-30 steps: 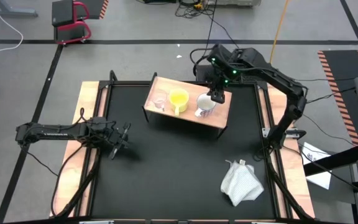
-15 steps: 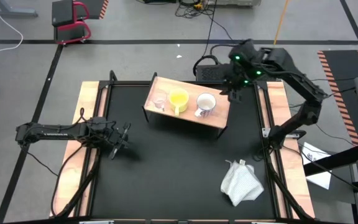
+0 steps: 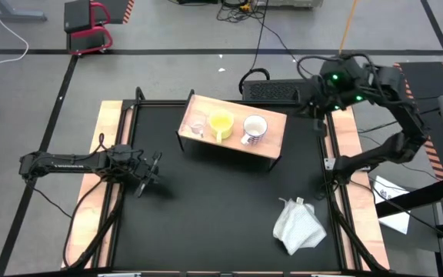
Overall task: Stack small to large cups/mugs on shelf
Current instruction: Return to Home Position
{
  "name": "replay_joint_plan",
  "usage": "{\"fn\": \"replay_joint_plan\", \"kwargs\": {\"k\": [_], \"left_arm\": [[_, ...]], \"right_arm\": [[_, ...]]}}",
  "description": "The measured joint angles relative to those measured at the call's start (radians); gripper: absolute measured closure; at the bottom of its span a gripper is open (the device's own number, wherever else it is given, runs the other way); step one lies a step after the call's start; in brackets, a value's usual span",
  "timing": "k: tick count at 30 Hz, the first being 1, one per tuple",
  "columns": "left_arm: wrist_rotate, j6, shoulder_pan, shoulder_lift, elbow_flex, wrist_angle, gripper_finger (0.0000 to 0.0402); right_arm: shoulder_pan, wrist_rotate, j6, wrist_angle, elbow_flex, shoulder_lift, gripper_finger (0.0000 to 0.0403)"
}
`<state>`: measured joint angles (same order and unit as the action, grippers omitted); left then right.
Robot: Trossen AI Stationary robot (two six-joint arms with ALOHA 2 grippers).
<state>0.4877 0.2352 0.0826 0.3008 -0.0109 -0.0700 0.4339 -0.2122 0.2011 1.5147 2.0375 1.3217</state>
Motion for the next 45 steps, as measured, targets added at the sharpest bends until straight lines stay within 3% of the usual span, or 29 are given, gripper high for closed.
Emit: {"fn": "replay_joint_plan", "kwargs": {"k": [4, 12, 20, 28, 45], "left_arm": [[0.000, 0.000, 0.000, 0.000, 0.000, 0.000, 0.0369], [0.000, 0.000, 0.000, 0.000, 0.000, 0.000, 0.0369], [0.000, -0.001, 0.000, 0.000, 0.000, 0.000, 0.0369], [0.000, -0.001, 0.000, 0.000, 0.000, 0.000, 0.0369], [0.000, -0.008, 0.000, 0.000, 0.000, 0.000, 0.0369]], "right_arm": [[-0.012, 0.000, -0.029, -0.009, -0.082, -0.069, 0.0401], [-0.024, -0.055, -0.044, -0.231, -0.476, -0.329, 0.0402], [-0.025, -0.113, -0.062, -0.418, -0.757, -0.551, 0.0403], [-0.025, -0.162, -0.134, -0.512, -0.977, -0.714, 0.0403], [-0.140, -0.181, -0.242, -0.971, -1.400, -1.014, 0.0403]]}}
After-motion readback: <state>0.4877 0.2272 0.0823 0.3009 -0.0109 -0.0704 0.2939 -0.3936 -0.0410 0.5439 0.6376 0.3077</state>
